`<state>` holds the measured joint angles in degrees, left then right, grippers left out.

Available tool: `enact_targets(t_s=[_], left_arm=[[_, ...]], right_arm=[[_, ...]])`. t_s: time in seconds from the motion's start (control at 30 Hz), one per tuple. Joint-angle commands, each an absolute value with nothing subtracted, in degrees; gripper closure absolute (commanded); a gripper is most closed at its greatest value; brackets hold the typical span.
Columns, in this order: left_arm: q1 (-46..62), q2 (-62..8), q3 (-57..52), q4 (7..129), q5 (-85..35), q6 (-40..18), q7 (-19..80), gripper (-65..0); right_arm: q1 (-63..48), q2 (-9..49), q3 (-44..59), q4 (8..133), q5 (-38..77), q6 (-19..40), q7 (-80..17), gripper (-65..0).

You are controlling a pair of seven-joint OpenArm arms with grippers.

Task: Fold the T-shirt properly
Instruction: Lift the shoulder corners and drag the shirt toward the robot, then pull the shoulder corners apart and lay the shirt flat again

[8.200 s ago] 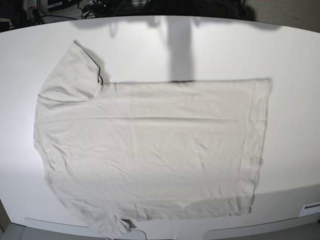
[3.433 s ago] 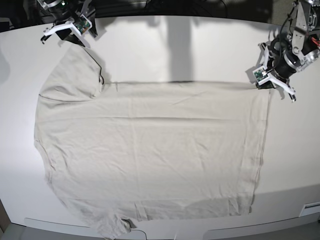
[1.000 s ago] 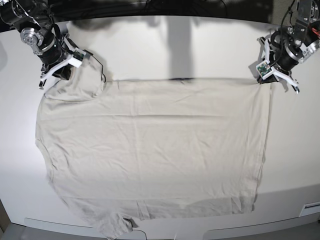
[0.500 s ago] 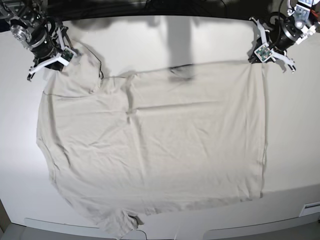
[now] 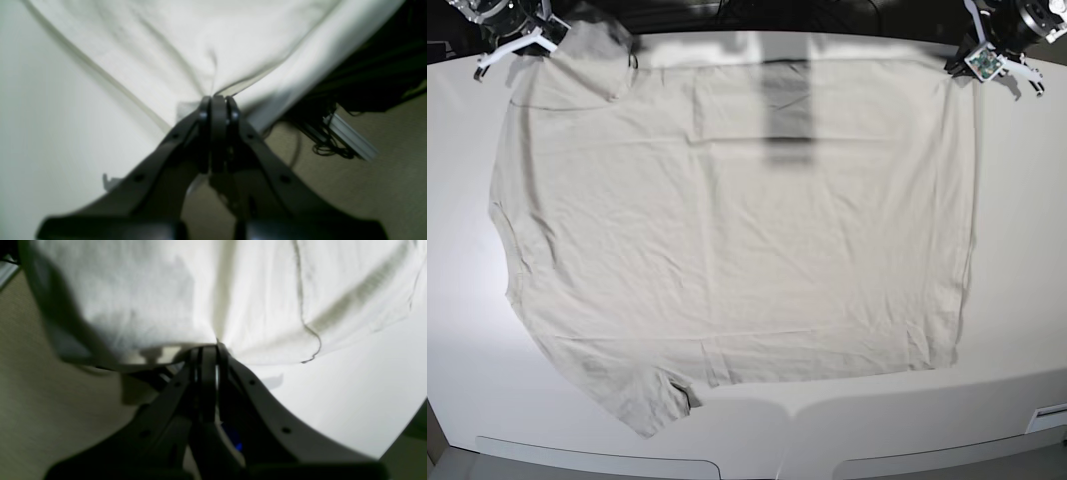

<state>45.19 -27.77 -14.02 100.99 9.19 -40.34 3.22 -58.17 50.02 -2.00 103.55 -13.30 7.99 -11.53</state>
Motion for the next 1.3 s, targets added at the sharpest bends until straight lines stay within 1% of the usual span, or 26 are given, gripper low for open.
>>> enact_targets(t_s=[0.0, 0.2, 0.33, 0.5, 0.57, 0.67, 0.8, 1.0, 1.2, 1.27], left_arm=[[46.46, -28.58, -14.98, 102.21, 8.47, -40.00, 2.17, 0.0], [50.50, -28.58, -16.32, 104.81, 8.51, -40.00, 2.46, 0.0], [52.27, -28.58, -18.11, 108.71, 8.25, -40.00, 4.56, 0.0], [51.31, -28.58, -23.35, 112.88, 3.95, -40.00, 4.32, 0.0], [49.32, -28.58, -24.08, 112.86, 2.76, -40.00, 4.32, 0.0], [45.91, -28.21, -23.90, 111.96, 2.74, -40.00, 4.54, 0.0], [39.90, -26.35, -23.90, 107.42, 2.98, -40.00, 4.73, 0.0], [30.46, -24.75, -23.90, 99.53, 2.96, -40.00, 4.73, 0.0], [24.56, -24.47, -23.90, 97.08, 3.03, -40.00, 5.34, 0.0], [23.18, -24.47, -23.90, 97.08, 3.42, -40.00, 6.44, 0.0]], right_arm=[[-59.88, 49.98, -0.43, 105.03, -13.34, 7.53, -10.66, 0.0], [-66.48, 45.06, 6.00, 108.36, -16.99, 7.53, -9.37, 0.0], [-67.77, 42.48, 10.48, 110.65, -16.88, 7.55, -7.22, 0.0], [-66.04, 43.00, 13.91, 113.08, -13.21, 7.73, -4.75, 0.0], [-63.55, 43.66, 13.80, 113.08, -12.25, 8.67, -4.47, 0.0], [-58.54, 44.34, 13.41, 112.90, -7.35, 11.88, -4.62, 0.0], [-50.48, 44.29, 10.92, 112.40, -3.79, 12.03, -6.42, 0.0], [-40.03, 44.21, 5.21, 107.96, -3.81, 11.99, -6.57, 0.0], [-30.55, 42.24, 1.50, 100.92, -3.53, 11.99, -6.46, 0.0], [-27.90, 42.22, 0.82, 98.37, -1.67, 12.01, -6.46, 0.0]])
